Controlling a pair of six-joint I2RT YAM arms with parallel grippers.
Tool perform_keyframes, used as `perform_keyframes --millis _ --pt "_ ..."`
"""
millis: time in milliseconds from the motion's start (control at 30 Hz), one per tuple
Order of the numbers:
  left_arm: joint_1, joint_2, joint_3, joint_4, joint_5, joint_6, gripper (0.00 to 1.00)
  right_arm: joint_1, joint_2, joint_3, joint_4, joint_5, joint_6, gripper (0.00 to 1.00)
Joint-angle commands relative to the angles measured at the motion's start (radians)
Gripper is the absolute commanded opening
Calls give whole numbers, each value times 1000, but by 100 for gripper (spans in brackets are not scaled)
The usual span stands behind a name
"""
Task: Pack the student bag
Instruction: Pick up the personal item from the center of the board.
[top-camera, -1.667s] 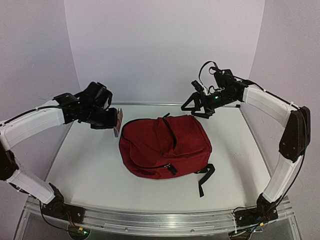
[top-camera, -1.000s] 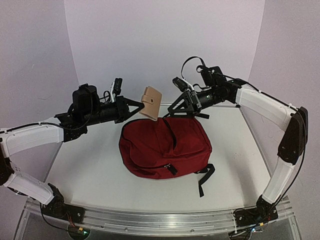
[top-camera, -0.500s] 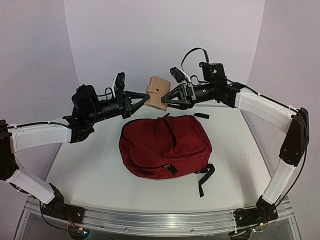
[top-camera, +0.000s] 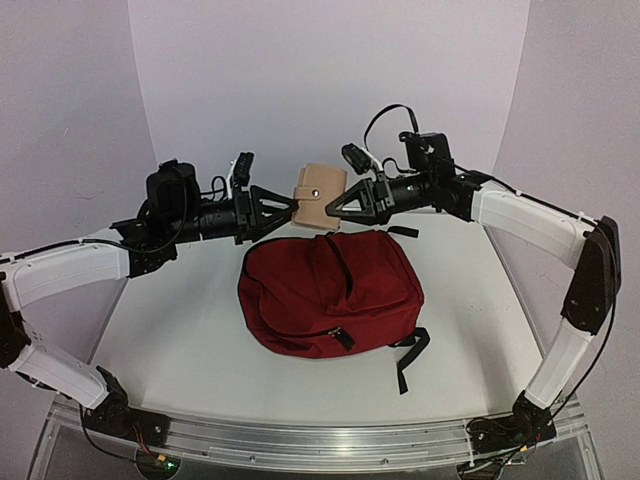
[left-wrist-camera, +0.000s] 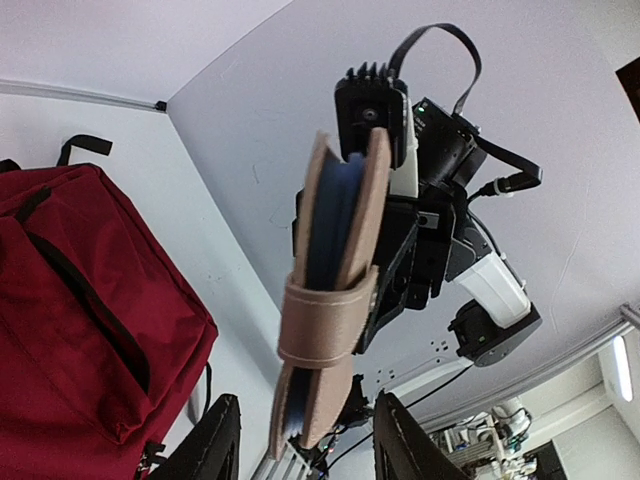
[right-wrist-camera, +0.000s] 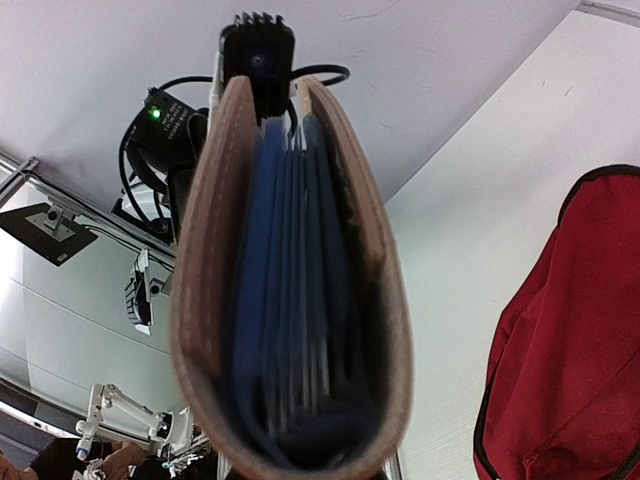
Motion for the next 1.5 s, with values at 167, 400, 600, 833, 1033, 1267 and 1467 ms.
perform_keyframes --millis 167,400,600,833,1033,1267,1467 --pt "-2 10 145 -233 92 164 48 30 -60 -31 59 -64 4 0" --pt "-3 35 153 -219 111 160 34 36 -58 -45 59 -76 4 0" --pt "-3 38 135 -187 136 150 7 37 -51 -49 55 -57 3 3" --pt "20 -33 25 -147 -21 68 0 -14 -18 22 -161 251 -148 62" --pt "66 -84 -123 -35 -117 -80 0 2 -2 78 -392 704 -366 63" --pt "69 -67 -210 85 -122 -161 0 77 59 110 -541 916 -483 60" --pt "70 -26 -269 180 -106 -215 0 112 107 113 -569 961 -532 60"
